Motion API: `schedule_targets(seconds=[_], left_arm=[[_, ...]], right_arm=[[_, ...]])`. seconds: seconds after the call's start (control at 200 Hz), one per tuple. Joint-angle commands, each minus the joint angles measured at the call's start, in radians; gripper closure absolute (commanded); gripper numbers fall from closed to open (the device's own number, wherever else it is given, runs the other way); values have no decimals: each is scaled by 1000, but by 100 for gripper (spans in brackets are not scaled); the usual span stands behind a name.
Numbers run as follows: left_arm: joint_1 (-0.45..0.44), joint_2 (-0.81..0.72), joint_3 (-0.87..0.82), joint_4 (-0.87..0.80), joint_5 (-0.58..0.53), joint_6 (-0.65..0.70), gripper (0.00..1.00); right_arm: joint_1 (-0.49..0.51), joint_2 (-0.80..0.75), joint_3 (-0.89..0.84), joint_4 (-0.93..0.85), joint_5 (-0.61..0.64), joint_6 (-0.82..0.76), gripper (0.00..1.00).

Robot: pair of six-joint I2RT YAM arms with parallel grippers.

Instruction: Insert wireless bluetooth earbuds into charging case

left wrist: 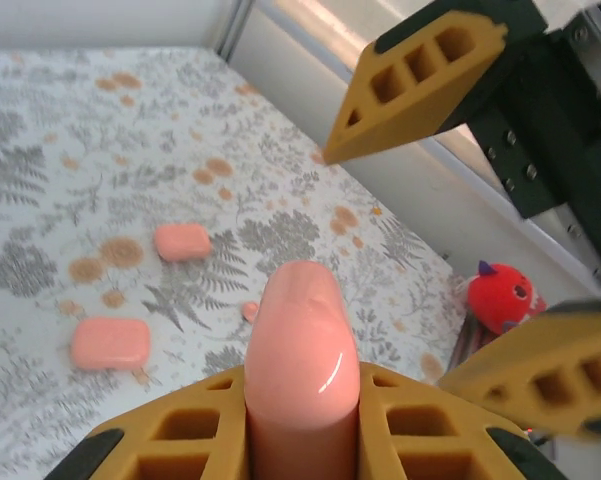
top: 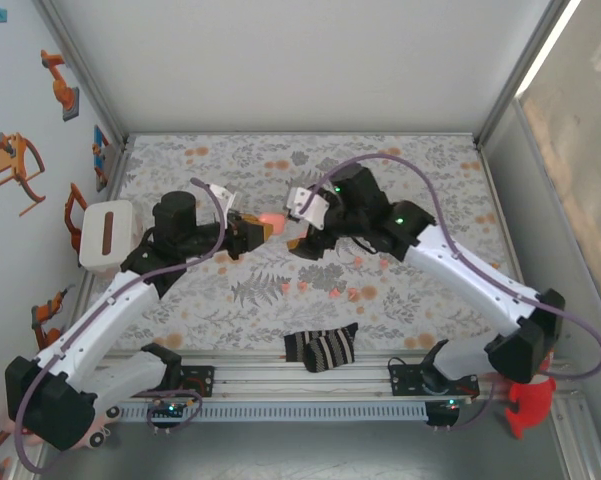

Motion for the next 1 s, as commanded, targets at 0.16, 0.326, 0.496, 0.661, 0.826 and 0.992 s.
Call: schedule_targets(seconds=[0.16,0.326,0.496,0.661,0.826,0.992], left_arm=[[3,-94,-142,267,49,312,100],[-2,-113,-173,312,116,388,100],[-7,-129,-241,456,156,400,100],[-9,-138,-275,541,160,391,100],[-9,-141,-277,545,158,388,100],[-8,-145,-277,545,159,380,100]], right_arm=[[-126,-172,-158,249,-318,264,12],[-125,-120,-141,267,-379,295,17],[-115,-53,-101,290,-431,296,19],[-100,-10,-69,286,-428,282,20],[-83,5,-64,284,-423,274,20],[-71,13,-73,282,-411,271,20]])
